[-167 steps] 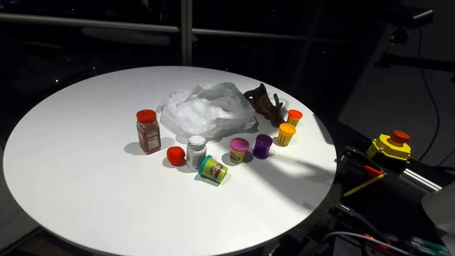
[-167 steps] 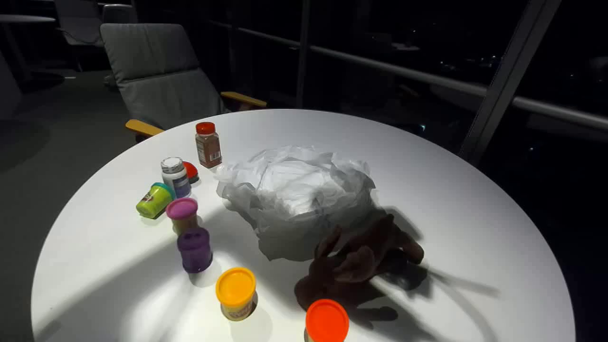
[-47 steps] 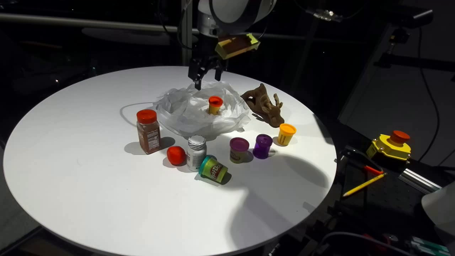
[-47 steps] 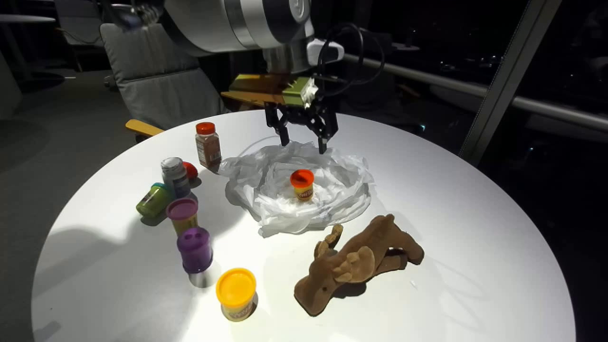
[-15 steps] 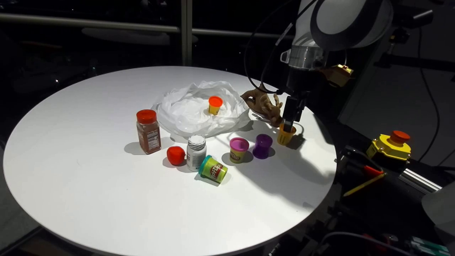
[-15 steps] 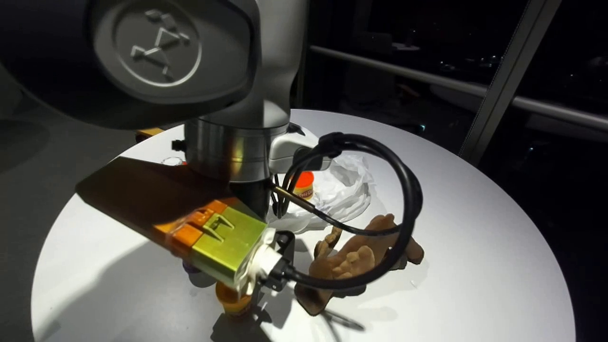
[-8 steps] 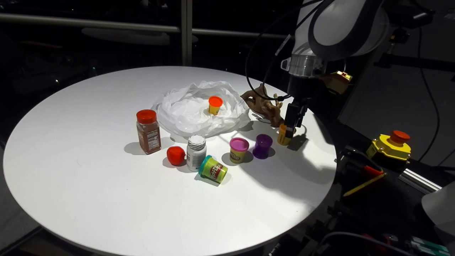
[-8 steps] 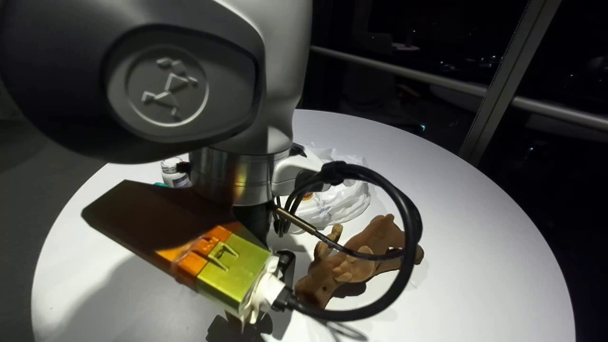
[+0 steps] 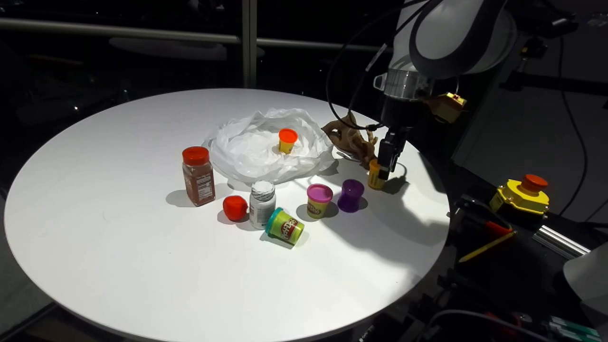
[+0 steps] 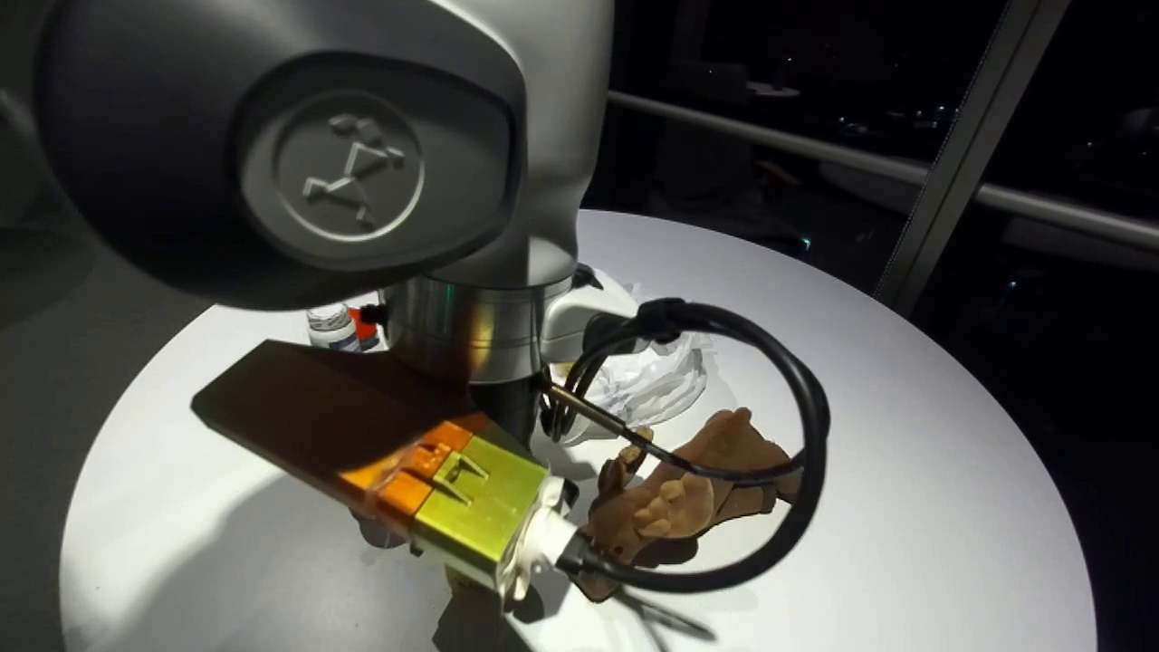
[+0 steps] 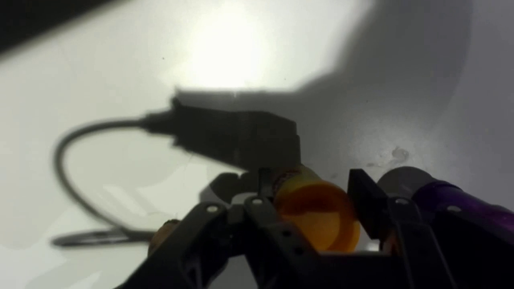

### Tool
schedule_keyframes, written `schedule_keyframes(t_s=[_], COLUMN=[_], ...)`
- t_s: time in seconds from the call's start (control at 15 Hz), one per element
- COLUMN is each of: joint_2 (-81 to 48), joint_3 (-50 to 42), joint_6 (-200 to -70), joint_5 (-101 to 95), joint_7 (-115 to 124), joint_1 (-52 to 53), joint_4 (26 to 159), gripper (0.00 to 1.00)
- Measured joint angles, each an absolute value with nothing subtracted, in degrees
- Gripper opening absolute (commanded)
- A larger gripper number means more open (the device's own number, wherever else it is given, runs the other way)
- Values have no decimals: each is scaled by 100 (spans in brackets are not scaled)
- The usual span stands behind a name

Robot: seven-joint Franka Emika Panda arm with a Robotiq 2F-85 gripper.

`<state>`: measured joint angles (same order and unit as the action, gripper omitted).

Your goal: Put the contents on the table into the plastic bag.

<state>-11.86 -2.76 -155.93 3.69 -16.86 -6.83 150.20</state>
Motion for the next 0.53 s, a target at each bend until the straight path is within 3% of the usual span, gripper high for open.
schedule_keyframes(t_s=[0.53], joint_2=[-813], joint_3=[-256], joint_6=[-15399], joint_5=[-483], joint_7=[-637], joint_1=[-278], joint_4=[14344], gripper=[25])
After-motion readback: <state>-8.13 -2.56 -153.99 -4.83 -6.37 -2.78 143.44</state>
